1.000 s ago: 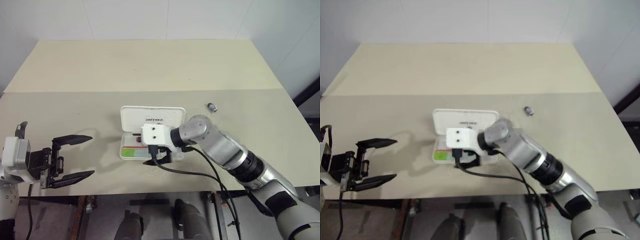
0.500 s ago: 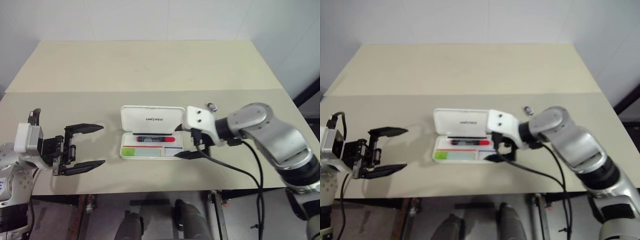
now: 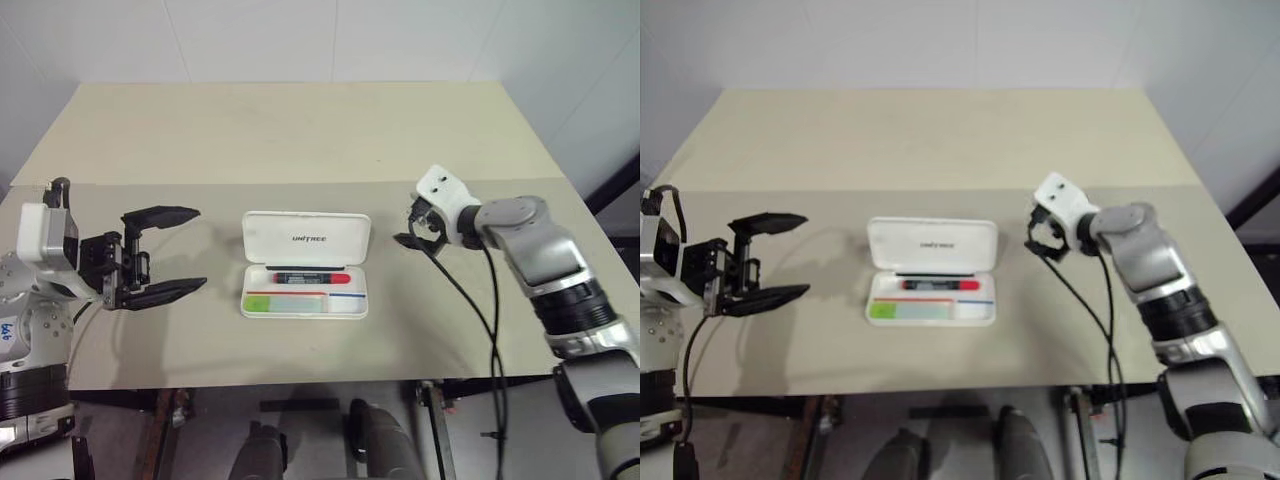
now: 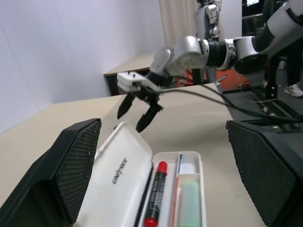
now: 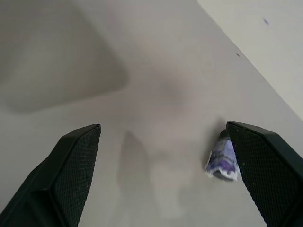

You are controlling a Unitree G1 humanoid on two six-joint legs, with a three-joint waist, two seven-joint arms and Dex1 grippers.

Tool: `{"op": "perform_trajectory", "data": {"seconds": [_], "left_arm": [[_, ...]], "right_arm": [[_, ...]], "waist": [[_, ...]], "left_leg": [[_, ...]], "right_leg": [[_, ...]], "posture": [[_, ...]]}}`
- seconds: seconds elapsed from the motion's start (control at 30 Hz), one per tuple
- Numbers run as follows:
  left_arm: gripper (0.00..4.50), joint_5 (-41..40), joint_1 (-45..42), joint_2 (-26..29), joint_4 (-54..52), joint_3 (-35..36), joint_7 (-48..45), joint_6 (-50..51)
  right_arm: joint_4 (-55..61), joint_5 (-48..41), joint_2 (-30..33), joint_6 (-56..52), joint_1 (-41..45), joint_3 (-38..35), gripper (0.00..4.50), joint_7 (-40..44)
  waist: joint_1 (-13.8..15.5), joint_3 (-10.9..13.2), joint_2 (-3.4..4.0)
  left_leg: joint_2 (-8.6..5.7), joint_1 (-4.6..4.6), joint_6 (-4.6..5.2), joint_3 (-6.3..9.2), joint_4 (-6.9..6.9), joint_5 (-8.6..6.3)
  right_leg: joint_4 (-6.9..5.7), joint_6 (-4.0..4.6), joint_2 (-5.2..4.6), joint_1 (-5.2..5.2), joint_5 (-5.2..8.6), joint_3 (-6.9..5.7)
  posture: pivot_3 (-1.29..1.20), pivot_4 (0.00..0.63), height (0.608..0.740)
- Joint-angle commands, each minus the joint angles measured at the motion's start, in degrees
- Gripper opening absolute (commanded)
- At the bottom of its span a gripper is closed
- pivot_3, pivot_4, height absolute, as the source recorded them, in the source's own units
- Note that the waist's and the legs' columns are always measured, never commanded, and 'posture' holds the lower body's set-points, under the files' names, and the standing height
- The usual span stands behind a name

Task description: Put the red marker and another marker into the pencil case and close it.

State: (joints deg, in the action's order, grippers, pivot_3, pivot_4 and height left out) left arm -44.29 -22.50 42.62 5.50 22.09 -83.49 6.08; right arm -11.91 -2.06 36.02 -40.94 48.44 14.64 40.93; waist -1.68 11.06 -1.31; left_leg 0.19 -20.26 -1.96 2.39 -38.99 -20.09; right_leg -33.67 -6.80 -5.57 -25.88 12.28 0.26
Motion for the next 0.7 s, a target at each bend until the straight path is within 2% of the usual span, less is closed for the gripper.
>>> {"op": "perform_trajectory", "data": {"seconds": [0.03, 0.3, 0.7], "left_arm": [[4.50, 0.0, -2.9, 0.7, 1.2, 0.8, 1.8, 0.6], [4.50, 1.3, -2.8, 2.5, 1.7, -1.2, 1.7, 4.8], [4.50, 4.2, -4.7, 4.3, 0.8, -5.1, 2.6, 10.0]], "right_arm": [[-5.7, 0.8, -3.6, 4.0, 2.8, -4.5, 4.47, -6.2], [-16.6, 0.6, -8.5, 7.9, 4.8, -10.7, 4.47, -14.4], [-23.0, -2.0, -11.4, 6.8, 1.2, -16.7, 4.47, -16.2]], "waist": [[0.0, 0.0, 0.00], [-0.1, 0.0, 0.01], [-0.2, 0.0, 0.03]], "left_leg": [[0.00, -0.02, 0.00, 0.00, 0.00, 0.00], [-0.02, -0.05, 0.00, 0.00, 0.03, 0.00], [-0.01, 0.00, 0.01, -0.01, 0.02, -0.01]], "right_leg": [[0.01, -0.01, -0.01, -0.01, -0.01, 0.00], [0.08, -0.03, -0.01, -0.01, -0.02, 0.02], [0.00, -0.03, 0.00, 0.00, -0.02, 0.05]], "posture": [[0.00, 0.150, 0.740], [0.00, 0.150, 0.740], [0.00, 0.150, 0.740]]}}
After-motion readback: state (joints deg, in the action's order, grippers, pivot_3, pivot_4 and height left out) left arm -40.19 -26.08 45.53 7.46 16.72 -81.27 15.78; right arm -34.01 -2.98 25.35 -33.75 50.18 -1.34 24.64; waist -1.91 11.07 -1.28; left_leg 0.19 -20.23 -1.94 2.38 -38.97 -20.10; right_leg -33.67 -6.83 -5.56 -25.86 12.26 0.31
